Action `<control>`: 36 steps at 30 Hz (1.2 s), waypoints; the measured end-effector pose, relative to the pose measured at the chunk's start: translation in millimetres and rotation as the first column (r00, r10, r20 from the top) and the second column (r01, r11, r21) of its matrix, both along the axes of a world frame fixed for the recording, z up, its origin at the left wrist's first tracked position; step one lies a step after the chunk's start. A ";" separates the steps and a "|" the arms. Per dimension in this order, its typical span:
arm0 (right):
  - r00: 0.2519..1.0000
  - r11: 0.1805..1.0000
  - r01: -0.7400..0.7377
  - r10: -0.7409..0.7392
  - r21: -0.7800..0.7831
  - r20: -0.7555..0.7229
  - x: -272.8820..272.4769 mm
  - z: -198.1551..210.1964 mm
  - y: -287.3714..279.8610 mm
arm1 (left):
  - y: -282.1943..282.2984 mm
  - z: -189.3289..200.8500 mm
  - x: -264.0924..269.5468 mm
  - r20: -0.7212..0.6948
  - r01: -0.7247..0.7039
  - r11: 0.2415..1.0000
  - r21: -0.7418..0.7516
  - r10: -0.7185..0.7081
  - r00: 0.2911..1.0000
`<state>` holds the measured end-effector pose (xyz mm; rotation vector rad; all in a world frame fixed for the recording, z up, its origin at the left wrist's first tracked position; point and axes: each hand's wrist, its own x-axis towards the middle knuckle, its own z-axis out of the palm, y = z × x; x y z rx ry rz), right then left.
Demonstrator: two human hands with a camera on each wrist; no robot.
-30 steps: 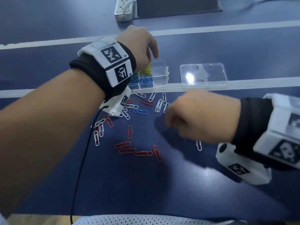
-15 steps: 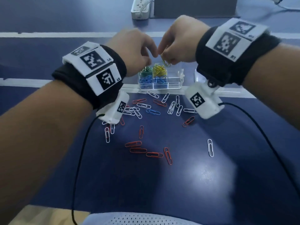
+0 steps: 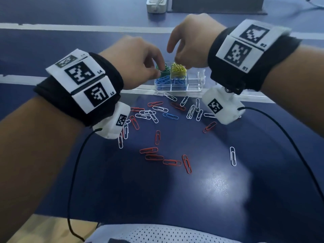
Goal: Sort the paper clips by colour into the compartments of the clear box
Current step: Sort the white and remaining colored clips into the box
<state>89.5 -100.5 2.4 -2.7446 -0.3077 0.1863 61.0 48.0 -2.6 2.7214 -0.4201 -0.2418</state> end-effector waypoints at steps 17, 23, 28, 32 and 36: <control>0.933 0.928 -0.359 0.357 -0.101 -0.033 -56.1 -4.6 -1.5 | 15.8 -4.0 -21.5 -0.092 0.060 0.978 0.200 -0.042 0.995; 0.865 0.839 -0.501 0.478 -0.212 -0.152 -71.0 -13.6 13.8 | 25.3 -5.1 -27.7 -0.156 0.068 0.965 0.254 -0.028 0.987; 0.855 0.810 -0.519 0.493 -0.273 -0.162 -74.4 -12.5 19.7 | 21.7 -10.1 -31.5 -0.129 0.124 0.933 0.338 -0.085 0.988; 0.898 0.872 -0.440 0.421 -0.214 -0.129 -64.1 -7.1 14.2 | 23.0 -13.2 -33.6 -0.117 0.136 0.926 0.353 -0.101 0.988; 0.968 0.966 -0.246 0.249 -0.087 0.030 -37.1 1.2 9.8 | 23.8 -12.0 -37.4 -0.110 0.149 0.928 0.342 -0.118 0.987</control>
